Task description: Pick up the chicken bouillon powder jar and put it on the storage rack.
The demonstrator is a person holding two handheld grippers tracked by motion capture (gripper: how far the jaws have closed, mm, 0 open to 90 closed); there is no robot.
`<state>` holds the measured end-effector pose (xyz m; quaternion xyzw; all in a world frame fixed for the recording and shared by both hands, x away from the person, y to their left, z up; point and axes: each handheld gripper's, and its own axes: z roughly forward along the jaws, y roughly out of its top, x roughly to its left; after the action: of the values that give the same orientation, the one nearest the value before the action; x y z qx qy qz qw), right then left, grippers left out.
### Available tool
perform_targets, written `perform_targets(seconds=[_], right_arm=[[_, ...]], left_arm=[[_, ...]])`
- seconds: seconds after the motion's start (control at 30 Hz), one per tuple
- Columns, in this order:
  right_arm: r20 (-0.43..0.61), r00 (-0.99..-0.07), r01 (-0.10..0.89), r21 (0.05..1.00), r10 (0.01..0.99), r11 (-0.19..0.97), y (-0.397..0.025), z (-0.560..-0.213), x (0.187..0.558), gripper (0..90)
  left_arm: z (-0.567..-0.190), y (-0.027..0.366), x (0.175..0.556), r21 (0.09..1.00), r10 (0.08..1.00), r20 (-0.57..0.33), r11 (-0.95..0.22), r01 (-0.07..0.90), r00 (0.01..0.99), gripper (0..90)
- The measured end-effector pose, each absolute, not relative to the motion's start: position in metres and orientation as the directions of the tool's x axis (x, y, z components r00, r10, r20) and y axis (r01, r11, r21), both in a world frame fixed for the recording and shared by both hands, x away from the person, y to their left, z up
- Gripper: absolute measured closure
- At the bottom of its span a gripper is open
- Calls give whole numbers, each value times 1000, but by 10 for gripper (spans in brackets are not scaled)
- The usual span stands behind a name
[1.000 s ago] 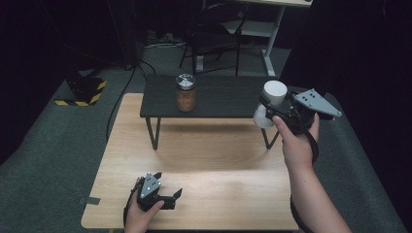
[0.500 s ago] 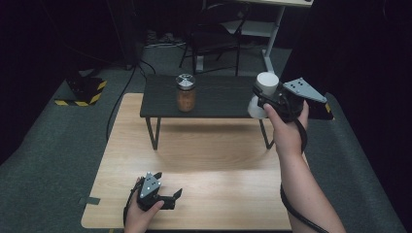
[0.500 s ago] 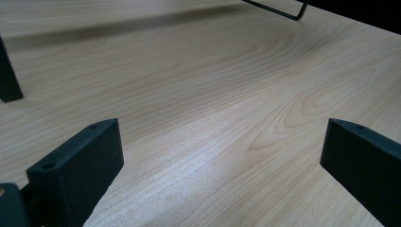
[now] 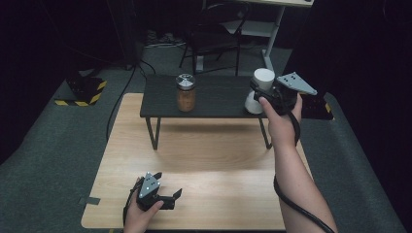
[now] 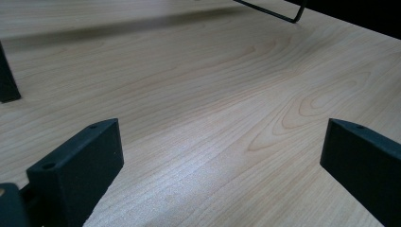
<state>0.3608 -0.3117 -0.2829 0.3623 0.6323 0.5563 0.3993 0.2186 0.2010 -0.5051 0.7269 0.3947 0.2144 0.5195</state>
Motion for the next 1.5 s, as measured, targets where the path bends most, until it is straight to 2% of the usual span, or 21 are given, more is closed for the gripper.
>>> perform_targets(seconds=[0.6, 1.5], right_arm=[[-88, -399, 28, 994, 913, 109, -304, -290, 379, 331], [-80, -400, 33, 994, 913, 102, -302, -292, 384, 330]], left_arm=[[-506, 203, 219, 926, 793, -107, -140, 351, 600, 4], [-506, 204, 219, 926, 794, -110, -136, 352, 598, 4]])
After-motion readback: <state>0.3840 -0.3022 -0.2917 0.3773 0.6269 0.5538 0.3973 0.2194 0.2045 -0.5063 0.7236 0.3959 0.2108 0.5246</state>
